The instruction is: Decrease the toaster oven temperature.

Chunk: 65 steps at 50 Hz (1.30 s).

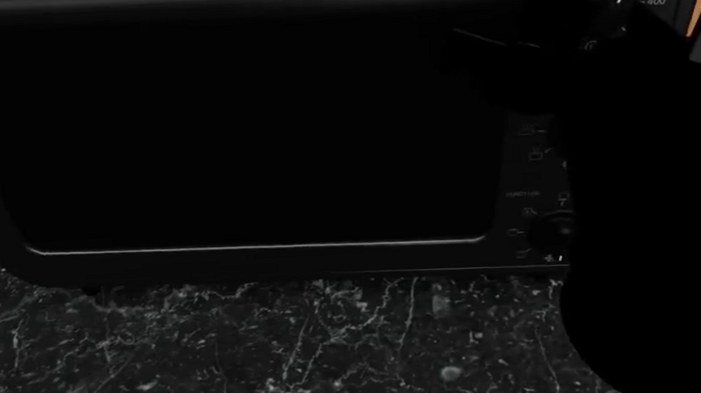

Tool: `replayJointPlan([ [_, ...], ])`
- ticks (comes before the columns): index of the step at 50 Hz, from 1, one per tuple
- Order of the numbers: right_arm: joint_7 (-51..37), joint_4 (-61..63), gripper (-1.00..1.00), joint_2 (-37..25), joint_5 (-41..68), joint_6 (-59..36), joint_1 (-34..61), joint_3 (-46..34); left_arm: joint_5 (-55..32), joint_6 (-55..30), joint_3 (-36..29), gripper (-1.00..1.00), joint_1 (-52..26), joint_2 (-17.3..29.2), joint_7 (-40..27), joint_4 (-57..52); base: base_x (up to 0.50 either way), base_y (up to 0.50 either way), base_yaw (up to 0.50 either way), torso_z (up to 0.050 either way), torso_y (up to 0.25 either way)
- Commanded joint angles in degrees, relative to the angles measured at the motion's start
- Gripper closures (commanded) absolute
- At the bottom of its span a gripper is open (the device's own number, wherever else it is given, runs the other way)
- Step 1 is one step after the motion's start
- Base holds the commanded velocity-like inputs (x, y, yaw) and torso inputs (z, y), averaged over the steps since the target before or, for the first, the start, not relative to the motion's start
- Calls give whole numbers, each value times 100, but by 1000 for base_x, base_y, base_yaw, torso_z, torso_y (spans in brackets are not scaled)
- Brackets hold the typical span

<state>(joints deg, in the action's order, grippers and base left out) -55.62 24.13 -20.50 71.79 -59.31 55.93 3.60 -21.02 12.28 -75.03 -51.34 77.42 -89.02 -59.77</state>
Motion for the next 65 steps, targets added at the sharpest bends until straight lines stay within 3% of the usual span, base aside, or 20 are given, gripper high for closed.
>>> replayJointPlan([
  [1, 715, -1461, 100, 59, -54, 113, 277, 64, 92, 84, 17, -100, 127, 54, -31, 10, 14, 0, 9, 0, 0],
  [17, 696, -1137, 100, -453, -348, -298, 291, -456, 104, 94, -71, -100, 44, 67, -42, -19, 13, 2, 8, 2, 0],
  [65, 1230, -936, 100, -1585, -1958, -1583, 1178, -3435, 185, 130, 509, -100, 709, 96, -57, -18, 8, 0, 4, 0, 0],
])
